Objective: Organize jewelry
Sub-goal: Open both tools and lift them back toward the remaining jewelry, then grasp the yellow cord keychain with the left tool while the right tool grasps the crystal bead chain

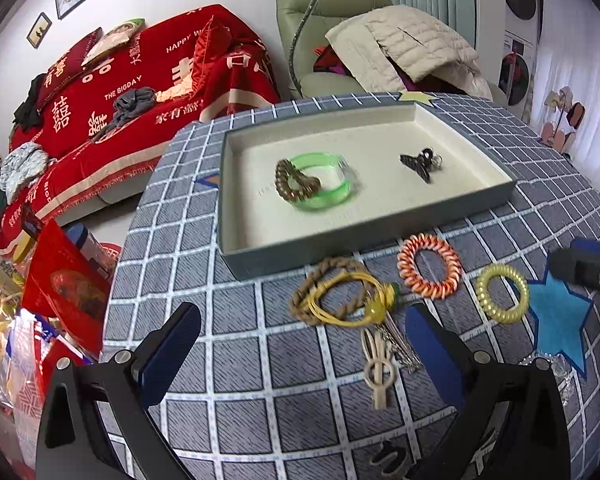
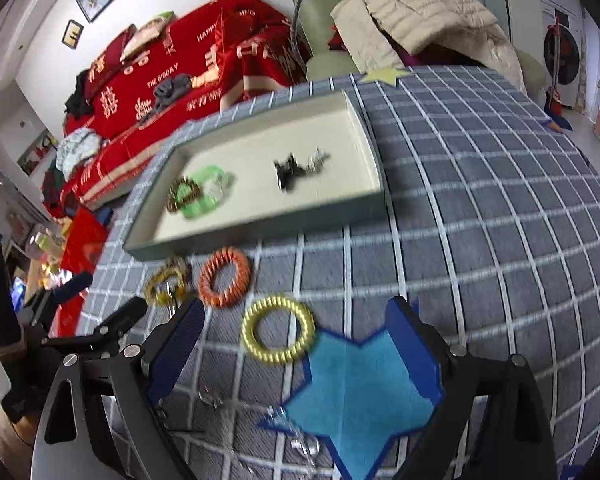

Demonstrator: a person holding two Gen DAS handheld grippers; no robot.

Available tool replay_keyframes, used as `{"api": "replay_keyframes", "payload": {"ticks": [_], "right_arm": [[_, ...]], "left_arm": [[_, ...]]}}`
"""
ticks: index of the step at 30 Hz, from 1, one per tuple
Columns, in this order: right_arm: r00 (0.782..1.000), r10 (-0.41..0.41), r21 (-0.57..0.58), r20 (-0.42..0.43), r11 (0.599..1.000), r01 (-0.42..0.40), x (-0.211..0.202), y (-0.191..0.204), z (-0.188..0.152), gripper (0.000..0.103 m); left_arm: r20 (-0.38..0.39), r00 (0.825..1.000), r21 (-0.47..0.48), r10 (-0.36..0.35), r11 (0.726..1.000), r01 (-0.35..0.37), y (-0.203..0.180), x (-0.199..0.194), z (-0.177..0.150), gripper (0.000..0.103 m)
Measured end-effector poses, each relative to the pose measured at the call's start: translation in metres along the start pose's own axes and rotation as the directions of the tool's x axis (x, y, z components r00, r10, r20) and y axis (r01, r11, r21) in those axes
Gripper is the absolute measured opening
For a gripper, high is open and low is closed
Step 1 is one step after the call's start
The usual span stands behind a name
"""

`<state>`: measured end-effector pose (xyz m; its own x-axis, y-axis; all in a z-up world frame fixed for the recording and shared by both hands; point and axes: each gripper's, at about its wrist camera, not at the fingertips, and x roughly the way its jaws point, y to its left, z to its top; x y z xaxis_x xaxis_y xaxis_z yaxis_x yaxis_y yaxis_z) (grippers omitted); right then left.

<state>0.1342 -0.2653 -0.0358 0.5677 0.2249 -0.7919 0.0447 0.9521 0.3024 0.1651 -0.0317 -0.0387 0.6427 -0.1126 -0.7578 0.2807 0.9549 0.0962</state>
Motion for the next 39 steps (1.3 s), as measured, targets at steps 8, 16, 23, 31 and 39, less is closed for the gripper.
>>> {"api": "replay_keyframes", "payload": {"ticks": [8, 16, 23, 31, 39], "right_arm": [[0.999, -0.021, -0.052, -0.036, 0.998, 0.019, -0.004, 0.007, -0.03, 0.093], [0.998, -0.039, -0.161, -0.055, 0.987, 0.029, -0.011, 0.024, -0.057, 0.092], [0.996, -0.057, -0.241, -0.066, 0.97, 0.039, 0.0, 0.044, -0.069, 0.088], [0.99, -0.129, -0.324, -0.06, 0.94, 0.103, 0.009, 0.053, -0.084, 0.084], [0.988, -0.146, -0.35, -0.051, 0.929, 0.119, 0.009, 0.055, -0.088, 0.076]], "left_arm": [[0.001, 1.0, 0.017, 0.005, 1.0, -0.005, -0.006, 0.001, -0.002, 0.103], [0.008, 1.0, 0.044, 0.01, 0.999, -0.01, -0.015, 0.003, 0.0, 0.103], [-0.008, 1.0, 0.064, 0.008, 0.998, -0.008, -0.023, 0.01, 0.001, 0.103], [-0.036, 0.999, 0.064, 0.006, 0.998, -0.003, -0.025, 0.019, 0.001, 0.098], [-0.05, 0.999, 0.029, -0.021, 0.999, 0.023, -0.019, 0.022, 0.002, 0.085]]}}
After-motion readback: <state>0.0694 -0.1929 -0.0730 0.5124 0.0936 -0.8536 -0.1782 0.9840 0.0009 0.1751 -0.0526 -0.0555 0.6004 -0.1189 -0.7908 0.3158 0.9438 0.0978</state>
